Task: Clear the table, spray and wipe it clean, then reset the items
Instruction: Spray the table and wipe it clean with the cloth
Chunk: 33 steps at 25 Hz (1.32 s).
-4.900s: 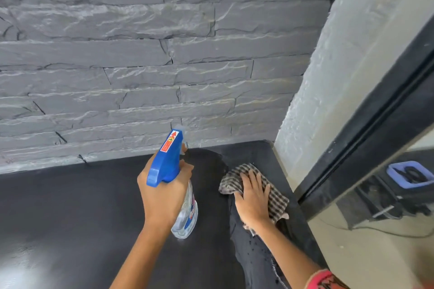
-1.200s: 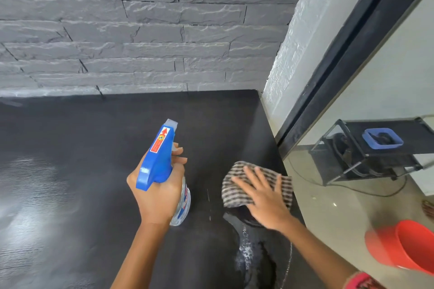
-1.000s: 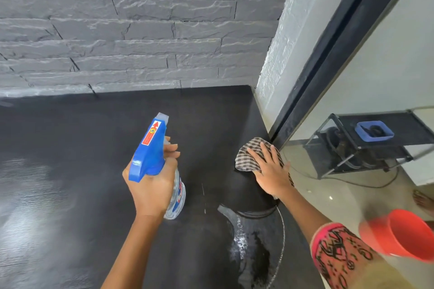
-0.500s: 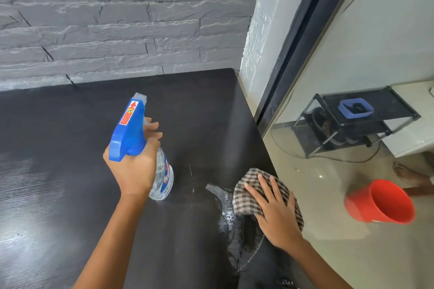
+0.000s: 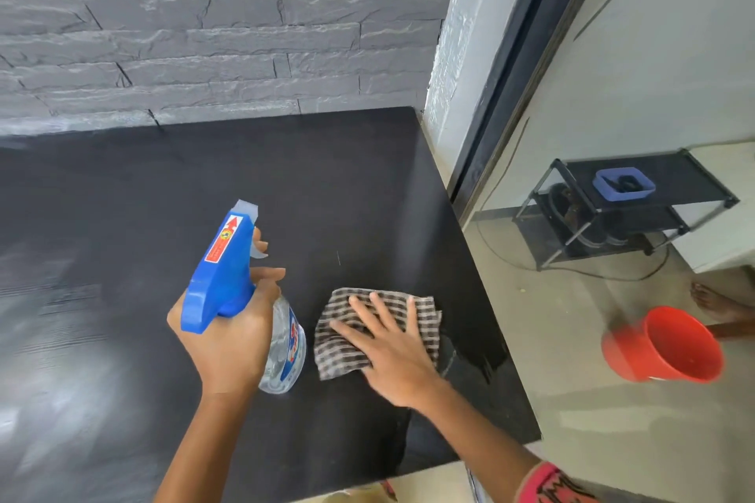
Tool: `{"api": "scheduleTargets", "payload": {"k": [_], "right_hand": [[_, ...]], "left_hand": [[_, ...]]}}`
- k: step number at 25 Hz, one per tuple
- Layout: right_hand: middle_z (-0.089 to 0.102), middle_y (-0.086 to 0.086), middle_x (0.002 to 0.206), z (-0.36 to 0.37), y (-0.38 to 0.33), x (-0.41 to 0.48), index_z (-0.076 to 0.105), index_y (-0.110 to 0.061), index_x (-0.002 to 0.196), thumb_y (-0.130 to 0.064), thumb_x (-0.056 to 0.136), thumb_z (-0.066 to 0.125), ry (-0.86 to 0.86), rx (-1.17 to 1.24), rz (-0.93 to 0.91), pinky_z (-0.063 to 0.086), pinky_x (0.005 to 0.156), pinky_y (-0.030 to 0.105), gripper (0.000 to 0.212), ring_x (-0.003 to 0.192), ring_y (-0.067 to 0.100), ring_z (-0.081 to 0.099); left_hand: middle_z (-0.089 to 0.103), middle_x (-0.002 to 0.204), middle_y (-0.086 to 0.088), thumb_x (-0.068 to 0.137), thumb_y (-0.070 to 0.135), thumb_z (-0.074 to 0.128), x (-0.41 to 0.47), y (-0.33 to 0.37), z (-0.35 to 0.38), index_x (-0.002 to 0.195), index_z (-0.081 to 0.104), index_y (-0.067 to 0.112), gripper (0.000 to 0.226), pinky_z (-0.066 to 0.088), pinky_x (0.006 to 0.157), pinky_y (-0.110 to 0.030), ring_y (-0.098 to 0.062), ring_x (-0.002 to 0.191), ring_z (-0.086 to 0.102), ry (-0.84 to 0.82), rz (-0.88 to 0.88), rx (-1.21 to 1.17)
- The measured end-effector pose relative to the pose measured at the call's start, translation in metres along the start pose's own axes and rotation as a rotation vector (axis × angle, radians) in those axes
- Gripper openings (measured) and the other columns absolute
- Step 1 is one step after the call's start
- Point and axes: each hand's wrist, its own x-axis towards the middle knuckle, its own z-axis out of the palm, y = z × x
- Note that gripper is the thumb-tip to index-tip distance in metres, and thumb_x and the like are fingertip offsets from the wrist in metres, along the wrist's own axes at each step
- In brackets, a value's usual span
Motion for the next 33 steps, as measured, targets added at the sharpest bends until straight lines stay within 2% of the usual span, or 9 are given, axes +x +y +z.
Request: {"api": "scheduleTargets", "payload": {"k": [5, 9, 14, 16, 19, 22, 28, 30, 33], "right_hand": [[-0.006, -0.010, 0.158, -0.018, 0.072, -0.049, 0.002, -0.051, 0.143, -0.038, 0.092, 0.048, 0.034, 0.011, 0.434, -0.006, 0.106, 0.067, 0.070, 0.145, 0.021, -0.008], [-0.006, -0.005, 0.159, -0.011, 0.050, -0.081, -0.002, -0.049, 0.143, -0.038, 0.092, 0.048, 0.004, 0.017, 0.492, -0.003, 0.106, 0.068, 0.072, 0.145, 0.026, -0.007], [0.047, 0.006, 0.142, 0.006, 0.008, -0.155, 0.044, -0.038, 0.136, -0.035, 0.062, 0.083, 0.076, -0.035, 0.523, 0.033, 0.092, 0.073, 0.083, 0.130, 0.035, 0.043], [0.035, 0.006, 0.151, 0.006, 0.002, -0.156, 0.032, -0.041, 0.141, -0.041, 0.072, 0.074, 0.035, -0.042, 0.597, 0.023, 0.097, 0.075, 0.081, 0.137, 0.037, 0.031], [-0.007, 0.000, 0.159, 0.009, -0.014, -0.126, -0.002, -0.046, 0.145, -0.046, 0.092, 0.043, 0.045, 0.033, 0.694, -0.012, 0.101, 0.071, 0.069, 0.144, 0.031, -0.011], [-0.012, -0.002, 0.158, 0.004, -0.051, -0.093, 0.000, -0.047, 0.144, -0.044, 0.091, 0.041, 0.066, 0.125, 0.553, -0.026, 0.096, 0.065, 0.067, 0.143, 0.029, -0.016], [-0.017, -0.015, 0.155, 0.021, -0.061, -0.134, -0.001, -0.057, 0.140, -0.021, 0.085, 0.049, 0.000, 0.106, 0.093, -0.031, 0.101, 0.055, 0.082, 0.141, 0.019, -0.025], [-0.020, -0.018, 0.153, 0.020, -0.026, -0.148, -0.003, -0.059, 0.139, -0.019, 0.086, 0.049, 0.027, 0.067, 0.186, -0.031, 0.101, 0.054, 0.084, 0.142, 0.018, -0.022], [-0.013, -0.014, 0.156, 0.001, 0.010, -0.126, 0.003, -0.053, 0.142, -0.035, 0.095, 0.041, 0.014, 0.075, 0.472, -0.014, 0.107, 0.063, 0.064, 0.144, 0.021, -0.013]], "left_hand": [[0.067, 0.086, 0.029, 0.079, -0.015, 0.050, -0.035, 0.002, -0.013, 0.086, 0.059, 0.029, 0.045, 0.053, 0.070, -0.014, -0.002, 0.071, 0.068, -0.018, -0.019, -0.010], [0.067, 0.080, 0.033, 0.082, -0.014, 0.051, -0.054, -0.002, -0.016, 0.088, 0.058, 0.022, 0.037, 0.053, 0.071, -0.012, 0.001, 0.071, 0.067, -0.059, -0.011, 0.004], [0.068, 0.085, 0.019, 0.080, -0.012, 0.050, -0.055, -0.001, -0.017, 0.088, 0.057, 0.021, 0.034, 0.052, 0.069, -0.013, -0.002, 0.071, 0.067, -0.087, -0.002, -0.049], [0.067, 0.090, 0.011, 0.080, -0.010, 0.051, -0.055, -0.001, -0.017, 0.087, 0.059, 0.022, 0.034, 0.052, 0.071, -0.013, -0.002, 0.073, 0.066, -0.096, -0.013, -0.065], [0.069, 0.090, 0.011, 0.083, -0.003, 0.054, -0.055, -0.004, -0.018, 0.091, 0.062, 0.018, 0.024, 0.052, 0.075, -0.014, -0.005, 0.078, 0.067, -0.100, -0.057, -0.061], [0.069, 0.090, 0.012, 0.084, -0.001, 0.055, -0.054, -0.004, -0.020, 0.090, 0.063, 0.019, 0.023, 0.054, 0.080, -0.018, -0.008, 0.081, 0.067, -0.118, -0.075, -0.059], [0.069, 0.085, 0.016, 0.083, -0.002, 0.056, -0.054, 0.002, -0.024, 0.086, 0.061, 0.029, 0.031, 0.052, 0.077, -0.016, -0.011, 0.088, 0.067, -0.165, -0.088, -0.050], [0.070, 0.085, 0.017, 0.084, -0.001, 0.057, -0.059, 0.005, -0.026, 0.087, 0.062, 0.028, 0.030, 0.051, 0.079, -0.016, -0.010, 0.089, 0.067, -0.166, -0.097, -0.059], [0.069, 0.088, 0.015, 0.082, -0.004, 0.055, -0.071, 0.011, -0.040, 0.085, 0.062, 0.031, 0.036, 0.053, 0.082, -0.019, -0.006, 0.088, 0.068, -0.150, -0.079, -0.080]]}}
